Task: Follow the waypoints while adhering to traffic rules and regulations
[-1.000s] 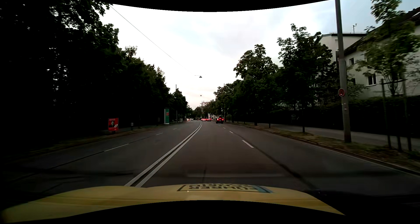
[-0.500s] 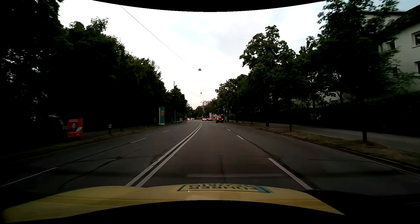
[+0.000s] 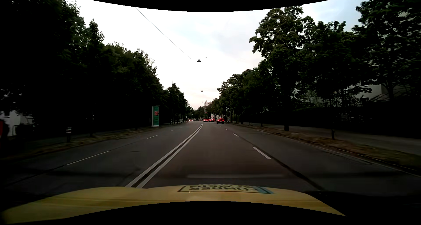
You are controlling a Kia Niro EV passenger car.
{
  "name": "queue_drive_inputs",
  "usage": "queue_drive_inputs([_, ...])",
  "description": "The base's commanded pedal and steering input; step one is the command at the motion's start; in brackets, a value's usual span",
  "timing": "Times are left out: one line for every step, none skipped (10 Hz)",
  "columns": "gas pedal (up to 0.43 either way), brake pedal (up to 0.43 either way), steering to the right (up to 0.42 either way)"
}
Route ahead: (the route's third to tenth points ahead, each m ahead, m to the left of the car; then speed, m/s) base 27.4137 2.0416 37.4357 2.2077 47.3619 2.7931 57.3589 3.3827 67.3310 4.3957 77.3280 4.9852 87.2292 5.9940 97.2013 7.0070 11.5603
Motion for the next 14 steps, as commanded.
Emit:
queue_drive_inputs([0.028,0.0,-0.008])
queue_drive_inputs([0.028,0.0,-0.008])
queue_drive_inputs([0.028,0.0,-0.008])
queue_drive_inputs([0.028,0.0,-0.006])
queue_drive_inputs([0.028,0.0,-0.005])
queue_drive_inputs([0.028,0.0,-0.005])
queue_drive_inputs([0.028,0.0,-0.005])
queue_drive_inputs([0.028,0.0,-0.005])
queue_drive_inputs([0.028,0.0,-0.005])
queue_drive_inputs([0.028,0.0,-0.005])
queue_drive_inputs([0.028,0.0,-0.005])
queue_drive_inputs([0.028,0.0,-0.005])
queue_drive_inputs([0.028,0.0,-0.005])
queue_drive_inputs([0.028,0.0,-0.006])
